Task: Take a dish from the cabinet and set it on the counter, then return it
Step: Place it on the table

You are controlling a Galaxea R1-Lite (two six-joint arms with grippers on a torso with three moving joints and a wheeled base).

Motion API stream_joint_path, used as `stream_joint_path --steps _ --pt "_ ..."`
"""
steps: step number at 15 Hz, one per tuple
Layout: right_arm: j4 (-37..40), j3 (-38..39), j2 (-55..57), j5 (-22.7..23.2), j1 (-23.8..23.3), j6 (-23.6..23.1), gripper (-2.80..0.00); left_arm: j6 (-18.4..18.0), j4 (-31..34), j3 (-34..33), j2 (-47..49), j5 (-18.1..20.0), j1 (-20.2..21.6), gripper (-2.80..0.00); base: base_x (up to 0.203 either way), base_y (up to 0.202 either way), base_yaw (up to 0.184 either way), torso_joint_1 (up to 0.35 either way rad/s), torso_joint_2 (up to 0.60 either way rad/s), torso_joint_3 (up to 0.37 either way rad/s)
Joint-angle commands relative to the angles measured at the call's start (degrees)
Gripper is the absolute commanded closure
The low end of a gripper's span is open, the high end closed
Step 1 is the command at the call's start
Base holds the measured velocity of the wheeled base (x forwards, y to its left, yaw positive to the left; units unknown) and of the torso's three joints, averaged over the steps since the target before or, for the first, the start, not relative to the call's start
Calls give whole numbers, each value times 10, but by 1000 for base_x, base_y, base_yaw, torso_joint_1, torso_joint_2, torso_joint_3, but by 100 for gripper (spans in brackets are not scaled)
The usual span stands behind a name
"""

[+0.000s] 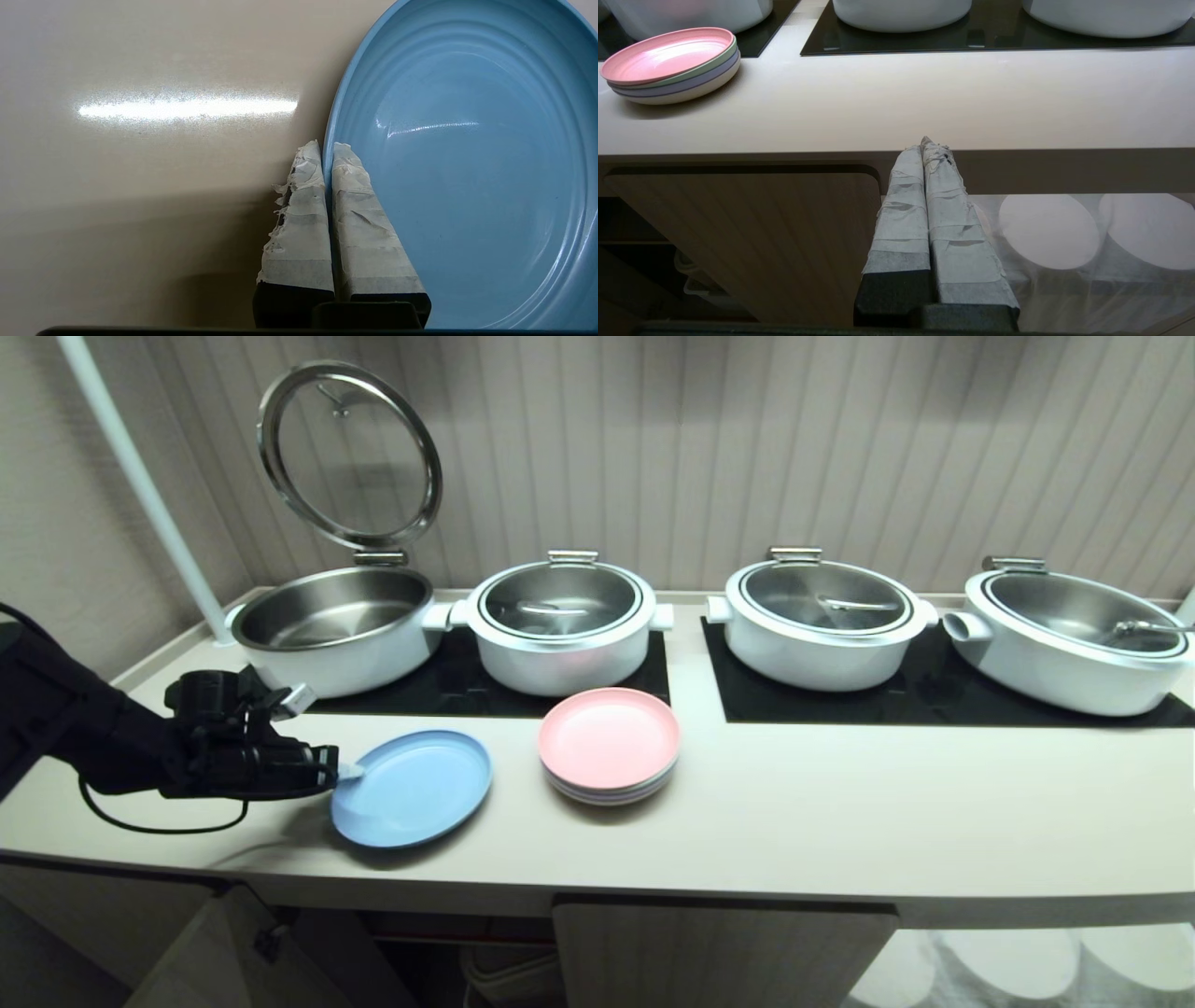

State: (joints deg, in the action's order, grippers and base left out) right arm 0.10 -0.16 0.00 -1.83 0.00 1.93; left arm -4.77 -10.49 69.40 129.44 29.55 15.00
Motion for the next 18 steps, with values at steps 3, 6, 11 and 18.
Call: stream_joint_path --steps 3,6,11,18 --pt "0 0 0 0 1 0 0 -2 -1 -1 -1 2 0 0 0 0 0 0 0 0" --pt "0 0 0 0 0 0 0 -2 0 -1 -1 2 0 0 0 0 0 0 0 0" --pt "0 0 0 0 1 0 0 -1 0 -1 -1 -13 -4 0 0 0 0 0 0 0" --pt "0 0 0 0 0 0 0 -1 -1 -2 -2 -38 -14 0 0 0 0 0 0 0"
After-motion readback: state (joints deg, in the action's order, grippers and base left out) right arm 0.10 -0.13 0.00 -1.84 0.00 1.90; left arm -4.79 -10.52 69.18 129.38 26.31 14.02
